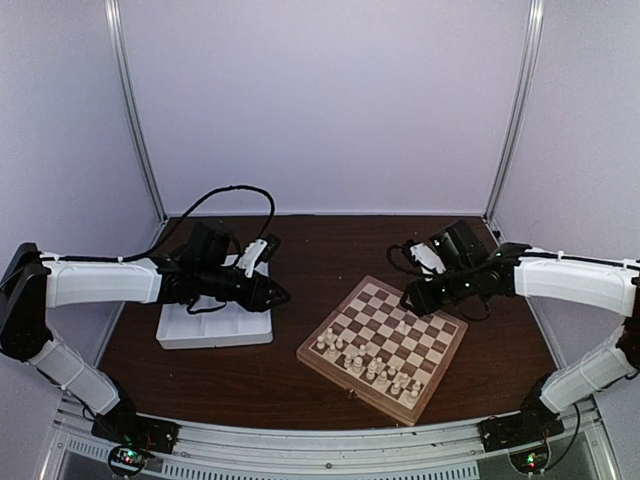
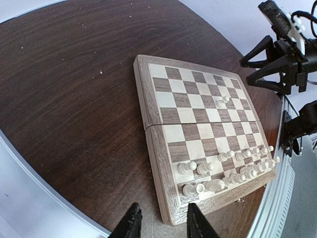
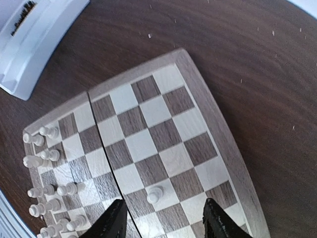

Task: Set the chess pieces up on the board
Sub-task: Pick up the chess piece from the chessboard.

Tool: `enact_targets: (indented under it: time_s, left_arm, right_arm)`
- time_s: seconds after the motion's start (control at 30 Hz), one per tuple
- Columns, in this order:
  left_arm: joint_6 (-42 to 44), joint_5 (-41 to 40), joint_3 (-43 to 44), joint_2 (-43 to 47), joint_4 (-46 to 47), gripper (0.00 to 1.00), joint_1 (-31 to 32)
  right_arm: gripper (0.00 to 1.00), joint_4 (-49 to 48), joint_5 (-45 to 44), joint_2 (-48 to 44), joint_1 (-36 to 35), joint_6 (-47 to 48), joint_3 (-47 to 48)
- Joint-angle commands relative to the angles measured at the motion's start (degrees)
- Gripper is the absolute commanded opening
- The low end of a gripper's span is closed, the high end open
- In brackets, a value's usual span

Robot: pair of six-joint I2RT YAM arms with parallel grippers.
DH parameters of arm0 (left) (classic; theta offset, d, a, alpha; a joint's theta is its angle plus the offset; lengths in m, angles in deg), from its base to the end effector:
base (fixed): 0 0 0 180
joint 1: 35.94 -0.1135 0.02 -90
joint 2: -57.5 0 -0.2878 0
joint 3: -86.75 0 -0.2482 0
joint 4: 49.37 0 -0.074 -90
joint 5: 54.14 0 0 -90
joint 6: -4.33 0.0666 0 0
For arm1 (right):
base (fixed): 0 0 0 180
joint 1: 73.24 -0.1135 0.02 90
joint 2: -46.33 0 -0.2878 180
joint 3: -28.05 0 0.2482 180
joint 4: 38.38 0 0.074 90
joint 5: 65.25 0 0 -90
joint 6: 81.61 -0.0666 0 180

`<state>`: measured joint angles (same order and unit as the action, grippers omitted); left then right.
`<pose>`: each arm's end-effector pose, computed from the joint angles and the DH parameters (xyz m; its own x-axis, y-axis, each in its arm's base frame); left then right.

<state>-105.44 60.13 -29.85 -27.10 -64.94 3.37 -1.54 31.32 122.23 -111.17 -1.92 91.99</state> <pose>0.2397 -0.2317 0.2296 -0.7174 0.1888 -0.6706 0.6266 0.5957 -0.5025 0.2201 0.1812 0.2357 -0.7038 -0.3231 -0.6326 -0.5531 0.8081 0.2026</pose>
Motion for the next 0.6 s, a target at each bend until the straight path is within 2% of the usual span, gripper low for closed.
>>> enact_targets:
  time_s: [0.0, 0.33, 0.57]
  left_arm:
    - [0.42, 0.42, 1.58, -0.05, 1.21, 0.32, -0.29]
    - [0.43, 0.3, 1.17, 0.38, 1.19, 0.32, -0.29]
    - [0.65, -0.08, 1.31, 0.48, 0.86, 0.32, -0.29]
  right_arm:
    - [0.51, 20.14, 1.36, 6.18, 0.27, -1.48, 7.76]
    - [0.38, 29.43, 6.5, 17.39, 0.37, 1.29, 21.27]
    - [0.33, 31.57, 7.48, 22.36, 0.37, 2.48, 24.48]
